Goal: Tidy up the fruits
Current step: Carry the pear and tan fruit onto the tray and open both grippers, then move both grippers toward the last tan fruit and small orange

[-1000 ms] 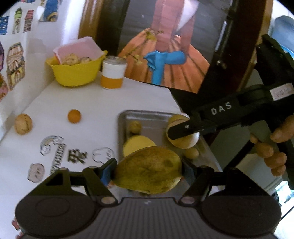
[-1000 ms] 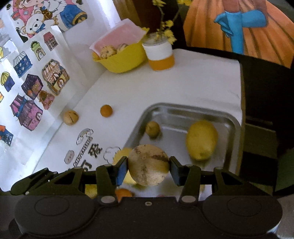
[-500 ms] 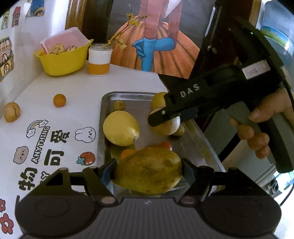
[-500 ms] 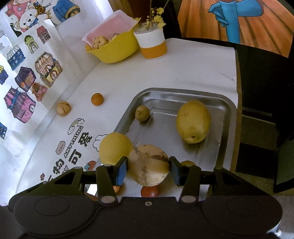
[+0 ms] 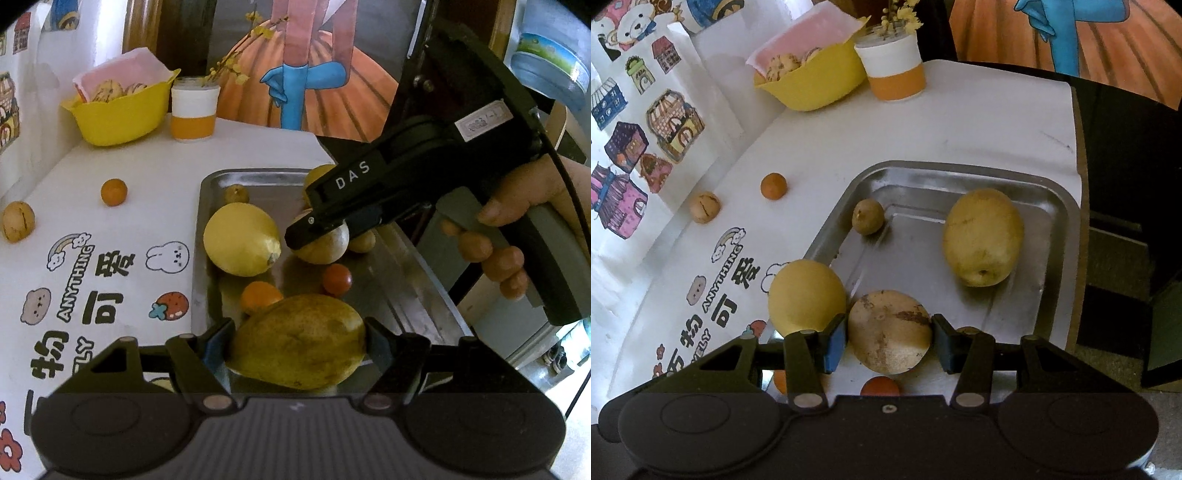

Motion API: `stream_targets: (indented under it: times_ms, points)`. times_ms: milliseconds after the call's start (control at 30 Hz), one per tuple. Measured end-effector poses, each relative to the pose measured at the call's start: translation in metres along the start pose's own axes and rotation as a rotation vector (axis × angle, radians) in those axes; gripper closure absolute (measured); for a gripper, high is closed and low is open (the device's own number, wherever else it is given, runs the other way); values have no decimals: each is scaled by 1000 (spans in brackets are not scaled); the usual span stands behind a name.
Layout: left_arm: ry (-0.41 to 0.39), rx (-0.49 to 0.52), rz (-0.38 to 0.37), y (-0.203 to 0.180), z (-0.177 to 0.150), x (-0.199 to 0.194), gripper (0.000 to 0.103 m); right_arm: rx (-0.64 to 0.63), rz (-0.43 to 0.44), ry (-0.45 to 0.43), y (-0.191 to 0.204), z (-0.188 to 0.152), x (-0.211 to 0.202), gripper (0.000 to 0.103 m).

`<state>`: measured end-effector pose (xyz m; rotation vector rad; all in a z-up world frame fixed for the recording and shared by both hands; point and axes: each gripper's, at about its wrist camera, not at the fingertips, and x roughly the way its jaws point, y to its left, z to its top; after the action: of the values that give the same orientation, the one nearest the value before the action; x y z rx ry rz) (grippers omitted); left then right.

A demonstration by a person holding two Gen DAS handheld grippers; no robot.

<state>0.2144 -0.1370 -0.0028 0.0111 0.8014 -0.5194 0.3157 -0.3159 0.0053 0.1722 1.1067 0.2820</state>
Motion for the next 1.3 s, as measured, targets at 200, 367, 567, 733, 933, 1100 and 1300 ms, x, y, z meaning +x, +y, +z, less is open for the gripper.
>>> stream_targets:
  times_ms: [200,367,567,733,933,1100,1300]
  points:
    - [20,-11,1,4,-1,4,25,-11,-4,11,3,0,5,52]
    - [24,-15,-4,5,-1,4,25,-24,-10,20,4,-1,6,52]
    - [35,-4,-2,4,0,5,24,-39,-18,21,7,-2,6,51]
    - [16,19,13,1,1,-1,17,-59,-25,12,11,-3,-1,41]
    - [-19,29,9,-3,2,-18,10,-69,-23,-19,16,-7,-24,30]
    - [-58,12,17,-1,-4,-41,4,-101,-28,-58,22,-15,-54,22]
    - [-101,-28,30,9,-16,-66,1,-164,-48,-90,33,-40,-89,9]
